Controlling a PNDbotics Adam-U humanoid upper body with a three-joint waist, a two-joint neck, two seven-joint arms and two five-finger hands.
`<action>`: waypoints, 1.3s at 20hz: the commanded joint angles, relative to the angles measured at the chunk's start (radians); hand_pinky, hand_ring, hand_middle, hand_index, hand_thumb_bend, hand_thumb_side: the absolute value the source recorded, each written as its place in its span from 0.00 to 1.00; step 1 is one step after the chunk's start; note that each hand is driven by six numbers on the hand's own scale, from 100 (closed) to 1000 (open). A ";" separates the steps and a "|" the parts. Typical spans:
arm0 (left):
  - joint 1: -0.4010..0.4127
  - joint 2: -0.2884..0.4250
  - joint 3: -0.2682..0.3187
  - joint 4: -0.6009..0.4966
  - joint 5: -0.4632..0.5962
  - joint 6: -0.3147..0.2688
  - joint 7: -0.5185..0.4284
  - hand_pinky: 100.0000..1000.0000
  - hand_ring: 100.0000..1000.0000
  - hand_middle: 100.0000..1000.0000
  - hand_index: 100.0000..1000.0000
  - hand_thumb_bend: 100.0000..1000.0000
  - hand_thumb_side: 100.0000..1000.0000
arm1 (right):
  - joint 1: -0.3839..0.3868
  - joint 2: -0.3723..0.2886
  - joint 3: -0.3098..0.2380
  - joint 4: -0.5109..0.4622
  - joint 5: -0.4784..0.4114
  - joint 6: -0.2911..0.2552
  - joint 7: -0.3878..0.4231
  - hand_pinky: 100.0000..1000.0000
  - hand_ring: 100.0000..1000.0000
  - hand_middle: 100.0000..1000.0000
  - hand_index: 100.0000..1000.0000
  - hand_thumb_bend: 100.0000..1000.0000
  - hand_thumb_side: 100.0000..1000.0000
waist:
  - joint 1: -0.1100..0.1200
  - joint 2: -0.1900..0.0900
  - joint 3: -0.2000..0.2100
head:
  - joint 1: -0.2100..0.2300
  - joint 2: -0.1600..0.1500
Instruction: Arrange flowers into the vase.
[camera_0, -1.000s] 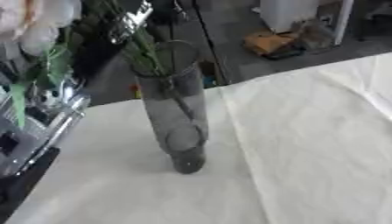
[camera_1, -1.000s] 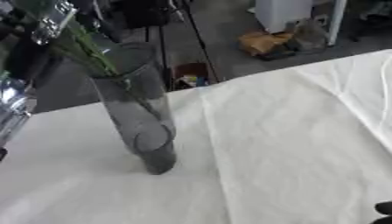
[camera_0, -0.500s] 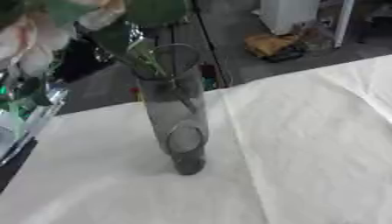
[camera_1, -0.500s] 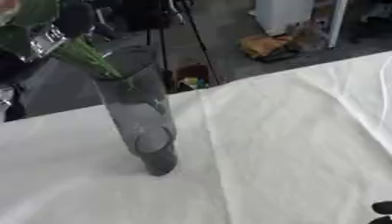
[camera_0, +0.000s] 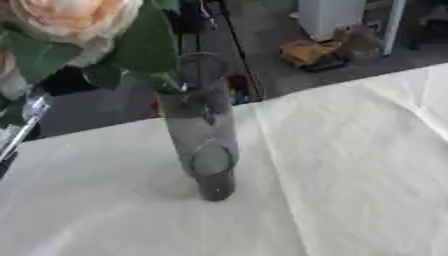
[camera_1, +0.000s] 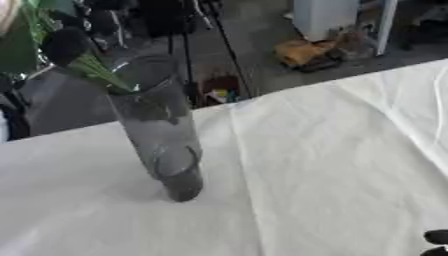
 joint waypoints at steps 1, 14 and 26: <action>-0.015 0.035 0.023 0.008 -0.002 -0.021 -0.014 0.91 1.00 0.93 0.99 0.40 0.94 | -0.005 -0.012 0.001 -0.004 0.003 0.006 -0.001 0.57 0.73 0.42 0.74 0.00 0.79 | -0.002 -0.026 0.004 | 0.001 -0.002; -0.050 0.006 0.002 0.080 0.144 0.072 0.003 0.84 1.00 0.86 0.93 0.12 1.00 | -0.017 -0.010 0.004 -0.004 0.028 0.015 0.005 0.58 0.73 0.42 0.75 0.00 0.79 | 0.023 -0.011 -0.016 | -0.002 -0.021; -0.075 0.028 0.009 0.133 -0.039 0.031 -0.138 0.95 1.00 0.93 0.98 0.12 0.94 | -0.019 -0.010 0.004 -0.004 0.039 0.028 0.004 0.58 0.73 0.42 0.75 0.00 0.79 | 0.032 -0.009 -0.015 | -0.005 -0.028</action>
